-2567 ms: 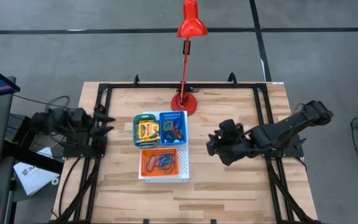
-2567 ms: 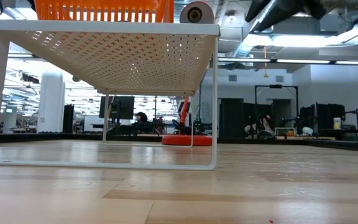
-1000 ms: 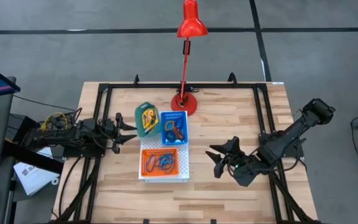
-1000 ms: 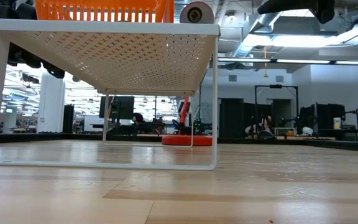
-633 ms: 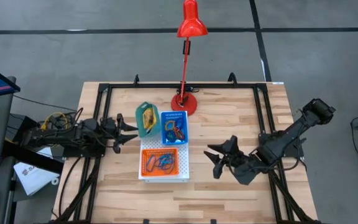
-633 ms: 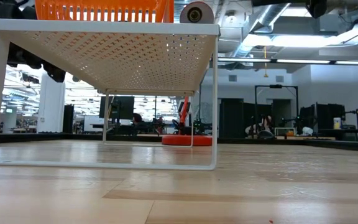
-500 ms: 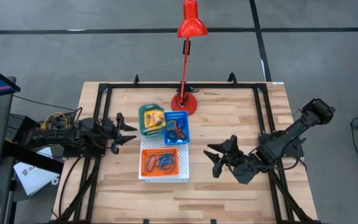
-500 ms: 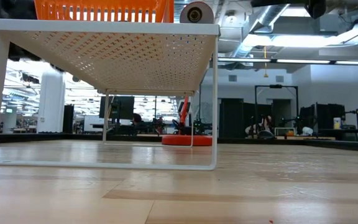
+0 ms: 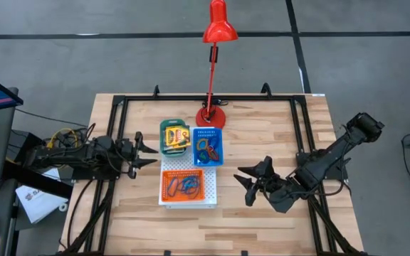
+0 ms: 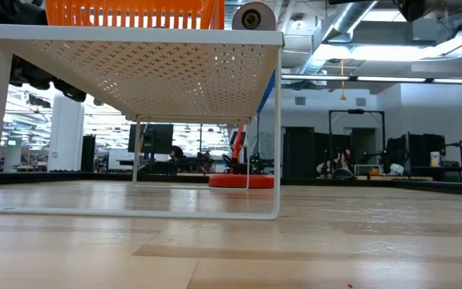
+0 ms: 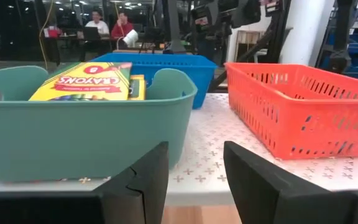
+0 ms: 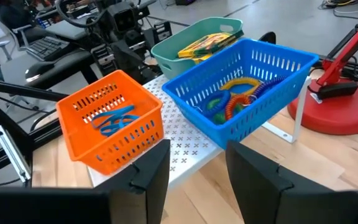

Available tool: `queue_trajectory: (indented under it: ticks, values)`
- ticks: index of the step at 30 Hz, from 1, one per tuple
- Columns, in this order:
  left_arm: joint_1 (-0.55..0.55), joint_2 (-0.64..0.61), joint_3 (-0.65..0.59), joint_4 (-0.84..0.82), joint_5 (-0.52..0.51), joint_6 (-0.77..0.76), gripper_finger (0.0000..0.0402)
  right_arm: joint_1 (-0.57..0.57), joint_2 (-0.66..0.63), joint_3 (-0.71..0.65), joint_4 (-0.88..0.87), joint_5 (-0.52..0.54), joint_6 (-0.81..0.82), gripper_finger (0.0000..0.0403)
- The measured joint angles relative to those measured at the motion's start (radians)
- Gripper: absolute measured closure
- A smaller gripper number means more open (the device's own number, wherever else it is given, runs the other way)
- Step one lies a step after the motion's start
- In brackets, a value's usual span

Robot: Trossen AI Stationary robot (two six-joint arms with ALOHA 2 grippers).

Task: Pick & Place Office Desk Supplies
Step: Adjust the bins on the shelf

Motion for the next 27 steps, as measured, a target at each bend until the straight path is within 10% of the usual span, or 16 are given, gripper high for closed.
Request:
queue_trajectory:
  ticks: [12,27]
  values:
    - [0.000,0.003,0.001,-0.015,-0.016,-0.070,0.0253,-0.037,0.000,0.000,-0.020,0.001,-0.007,0.0250]
    - [0.000,0.002,0.000,-0.004,-0.014,-0.089,0.0253,-0.376,0.025,0.001,-0.135,-0.209,-0.008,0.0251]
